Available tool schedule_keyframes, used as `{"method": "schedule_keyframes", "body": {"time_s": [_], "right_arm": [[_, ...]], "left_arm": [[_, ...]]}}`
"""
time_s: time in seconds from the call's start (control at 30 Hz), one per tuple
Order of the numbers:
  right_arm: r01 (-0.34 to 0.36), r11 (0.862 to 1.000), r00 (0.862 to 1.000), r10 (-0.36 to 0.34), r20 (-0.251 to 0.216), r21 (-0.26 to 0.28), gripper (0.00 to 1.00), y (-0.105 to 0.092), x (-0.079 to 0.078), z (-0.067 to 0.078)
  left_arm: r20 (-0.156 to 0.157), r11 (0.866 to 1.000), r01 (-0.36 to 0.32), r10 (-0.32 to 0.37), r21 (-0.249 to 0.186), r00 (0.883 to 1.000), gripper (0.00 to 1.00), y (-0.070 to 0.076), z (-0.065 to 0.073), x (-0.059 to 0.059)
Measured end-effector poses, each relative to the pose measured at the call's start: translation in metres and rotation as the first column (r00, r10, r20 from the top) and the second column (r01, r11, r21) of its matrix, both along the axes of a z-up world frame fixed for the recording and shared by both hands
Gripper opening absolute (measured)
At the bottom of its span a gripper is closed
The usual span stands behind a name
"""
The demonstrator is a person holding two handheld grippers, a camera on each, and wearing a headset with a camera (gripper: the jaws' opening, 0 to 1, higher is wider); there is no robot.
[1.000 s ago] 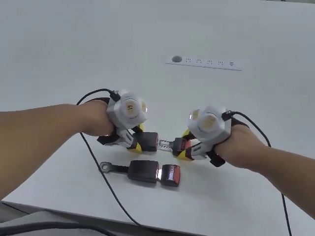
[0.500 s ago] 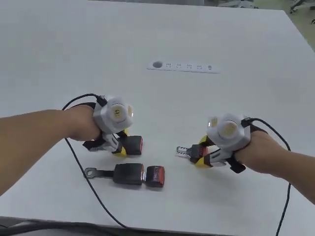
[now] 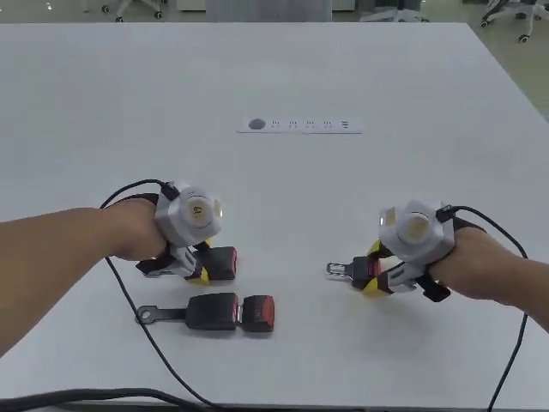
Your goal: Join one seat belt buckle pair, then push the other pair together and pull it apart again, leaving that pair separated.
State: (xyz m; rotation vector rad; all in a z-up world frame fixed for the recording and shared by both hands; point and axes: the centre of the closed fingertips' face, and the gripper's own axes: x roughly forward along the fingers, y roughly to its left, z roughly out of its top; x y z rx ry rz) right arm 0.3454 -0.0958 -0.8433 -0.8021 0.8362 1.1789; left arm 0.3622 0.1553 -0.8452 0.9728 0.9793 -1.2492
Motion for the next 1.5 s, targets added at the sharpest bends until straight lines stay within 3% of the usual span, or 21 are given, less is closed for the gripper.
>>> {"method": "schedule_keyframes", "body": {"time_s": [0.23, 0.33, 0.4, 0.43, 0.5, 0.6, 0.67, 0.77, 0.87, 1.0, 1.1, 1.17, 1.27, 1.3, 1.4, 1.43, 1.5], "right_arm": [[0.033, 0.999, 0.999, -0.033, 0.023, 0.005, 0.37, 0.001, 0.000, 0.001], [0.035, 0.999, 0.997, -0.036, 0.066, 0.017, 0.41, -0.001, 0.002, 0.003], [0.042, 0.998, 0.997, -0.045, 0.070, 0.043, 0.40, -0.002, 0.001, 0.003], [0.089, 0.994, 0.994, -0.093, 0.054, 0.067, 0.41, -0.003, 0.000, 0.002], [0.108, 0.991, 0.993, -0.112, 0.046, 0.080, 0.45, -0.005, -0.002, 0.003], [0.100, 0.992, 0.990, -0.106, 0.091, 0.074, 0.50, -0.009, -0.006, 0.004], [0.106, 0.991, 0.989, -0.113, 0.096, 0.076, 0.53, -0.011, -0.010, 0.005], [0.134, 0.986, 0.983, -0.145, 0.111, 0.096, 0.56, -0.014, -0.015, 0.009], [0.176, 0.973, 0.973, -0.195, 0.121, 0.150, 0.61, -0.013, -0.022, 0.018], [0.202, 0.957, 0.965, -0.231, 0.126, 0.207, 0.66, -0.008, -0.035, 0.027], [0.224, 0.943, 0.960, -0.258, 0.112, 0.247, 0.70, -0.004, -0.046, 0.033], [0.231, 0.936, 0.959, -0.265, 0.102, 0.267, 0.71, -0.002, -0.054, 0.035], [0.247, 0.927, 0.955, -0.282, 0.092, 0.283, 0.73, -0.003, -0.060, 0.035], [0.267, 0.916, 0.950, -0.302, 0.077, 0.298, 0.74, -0.002, -0.061, 0.036], [0.287, 0.902, 0.943, -0.325, 0.068, 0.323, 0.80, -0.002, -0.064, 0.041], [0.294, 0.895, 0.941, -0.333, 0.065, 0.335, 0.82, -0.002, -0.066, 0.044], [0.298, 0.888, 0.939, -0.338, 0.061, 0.350, 0.85, -0.002, -0.068, 0.050]], "left_arm": [[0.010, 0.996, -0.091, 0.091, -0.026, 0.996, 0.34, 0.004, 0.001, 0.001], [0.030, 0.992, -0.126, 0.126, -0.029, 0.992, 0.34, 0.005, 0.002, 0.001], [0.047, 0.993, -0.112, 0.113, -0.031, 0.992, 0.34, 0.005, 0.003, 0.000], [0.053, 0.993, -0.111, 0.113, -0.031, 0.992, 0.34, 0.005, 0.003, 0.000], [0.071, 0.995, -0.098, 0.100, -0.031, 0.992, 0.34, 0.005, 0.004, 0.000], [0.094, 0.996, -0.079, 0.082, -0.035, 0.992, 0.34, 0.005, 0.005, 0.000], [0.106, 0.997, -0.072, 0.076, -0.034, 0.991, 0.35, 0.008, 0.005, -0.001], [0.137, 0.988, -0.128, 0.139, -0.088, 0.981, 0.45, 0.009, 0.013, 0.004], [0.167, 0.981, -0.152, 0.171, -0.121, 0.971, 0.49, 0.013, 0.026, 0.006], [0.185, 0.975, -0.160, 0.188, -0.153, 0.965, 0.56, 0.017, 0.038, -0.002], [0.195, 0.957, -0.199, 0.241, -0.211, 0.951, 0.60, 0.021, 0.049, -0.011], [0.171, 0.942, -0.225, 0.272, -0.250, 0.947, 0.66, 0.023, 0.053, -0.023], [0.175, 0.933, -0.239, 0.291, -0.269, 0.940, 0.72, 0.029, 0.058, -0.039], [0.173, 0.925, -0.254, 0.310, -0.284, 0.935, 0.74, 0.034, 0.058, -0.043], [0.166, 0.897, -0.298, 0.365, -0.328, 0.916, 0.77, 0.045, 0.063, -0.051], [0.162, 0.878, -0.324, 0.398, -0.352, 0.903, 0.79, 0.049, 0.067, -0.055], [0.161, 0.866, -0.332, 0.413, -0.374, 0.897, 0.83, 0.053, 0.072, -0.062]]}}
